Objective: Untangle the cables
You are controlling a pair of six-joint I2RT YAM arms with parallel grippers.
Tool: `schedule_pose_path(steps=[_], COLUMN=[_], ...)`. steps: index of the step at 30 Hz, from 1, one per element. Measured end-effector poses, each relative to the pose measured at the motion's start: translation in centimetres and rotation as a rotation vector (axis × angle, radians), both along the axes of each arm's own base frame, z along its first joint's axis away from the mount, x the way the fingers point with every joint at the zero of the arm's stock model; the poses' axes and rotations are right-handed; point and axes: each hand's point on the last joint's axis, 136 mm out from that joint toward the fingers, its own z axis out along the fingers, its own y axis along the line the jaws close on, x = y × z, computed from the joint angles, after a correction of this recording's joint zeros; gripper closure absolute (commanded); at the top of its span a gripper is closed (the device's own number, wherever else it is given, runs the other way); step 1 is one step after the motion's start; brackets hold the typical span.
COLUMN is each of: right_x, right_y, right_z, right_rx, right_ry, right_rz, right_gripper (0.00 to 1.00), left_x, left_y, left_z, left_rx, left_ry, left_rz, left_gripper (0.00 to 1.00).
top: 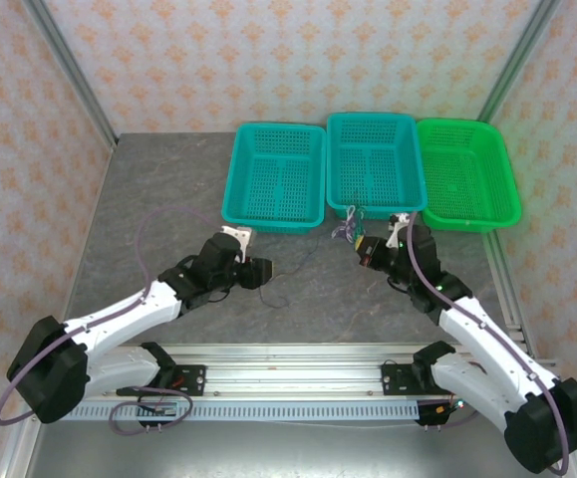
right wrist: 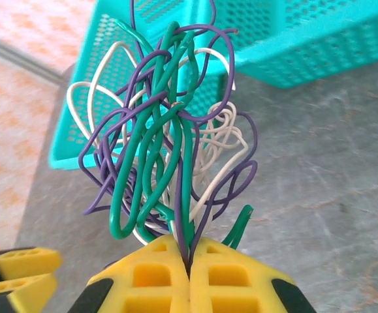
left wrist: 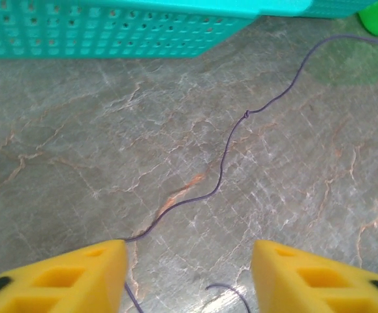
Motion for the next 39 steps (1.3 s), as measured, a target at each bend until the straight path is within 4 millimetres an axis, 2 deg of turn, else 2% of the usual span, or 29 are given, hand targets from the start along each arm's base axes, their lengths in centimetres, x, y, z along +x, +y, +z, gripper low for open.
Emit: schedule_pose_path(steps=[7,11,15,17,18,19,20,21,22,23,26,30,34,35,39], right_x=[-1.1,-1.7,-2.6,-3.3,-3.5,-3.8,-3.9,-4.0,-3.8,-3.7,-3.0,-2.1,-1.1,-1.1,-1.6], right_y=[2.1,3.2,4.5,5.2,5.5,5.8,5.9,5.9,5.8,5.5,4.2,1.9,-1.5,-2.1,-6.8], right_z=[5.2,7.8,9.3,9.6,9.7,9.8,9.8,9.8,9.6,9.4,8.6,7.2,2.9,1.8,-3.8], right_rx=[0.050,0.093,0.129,0.137,0.140,0.141,0.141,0.139,0.131,0.122,0.071,0.018,-0.056,-0.069,-0.111], right_ry=[-0.049,-0.078,-0.091,-0.092,-0.091,-0.092,-0.092,-0.090,-0.087,-0.084,-0.071,-0.066,0.018,0.041,0.160], right_rz=[0.148,0.217,0.293,0.330,0.345,0.357,0.363,0.362,0.350,0.334,0.245,0.105,-0.104,-0.143,-0.377], right_gripper=[1.00,1.00,1.00,1.00,1.00,1.00,1.00,1.00,1.00,1.00,1.00,1.00,1.00,1.00,1.00], left_x=[1.0,1.4,2.4,3.3,3.8,4.2,4.6,4.9,5.1,5.2,5.7,4.9,4.0,3.8,3.4], left_y=[-2.0,-4.0,-6.3,-7.4,-7.9,-8.4,-8.7,-8.9,-8.9,-8.8,-8.0,-5.7,-3.3,-2.8,0.3], left_z=[5.5,8.0,8.6,8.6,8.5,8.5,8.4,8.2,8.1,8.0,8.3,9.4,11.7,12.1,12.9], left_rx=[-0.066,-0.087,-0.065,-0.054,-0.050,-0.049,-0.048,-0.046,-0.042,-0.037,-0.027,-0.033,-0.036,-0.031,0.003], left_ry=[-0.233,-0.379,-0.451,-0.466,-0.469,-0.472,-0.474,-0.475,-0.478,-0.478,-0.488,-0.506,-0.531,-0.532,-0.525], left_rz=[-0.125,-0.203,-0.276,-0.292,-0.295,-0.298,-0.296,-0.288,-0.280,-0.269,-0.212,-0.130,-0.047,-0.029,0.086], left_gripper=[0.04,0.01,0.02,0.07,0.14,0.27,0.48,0.73,0.91,1.00,1.00,1.00,1.00,1.00,1.00])
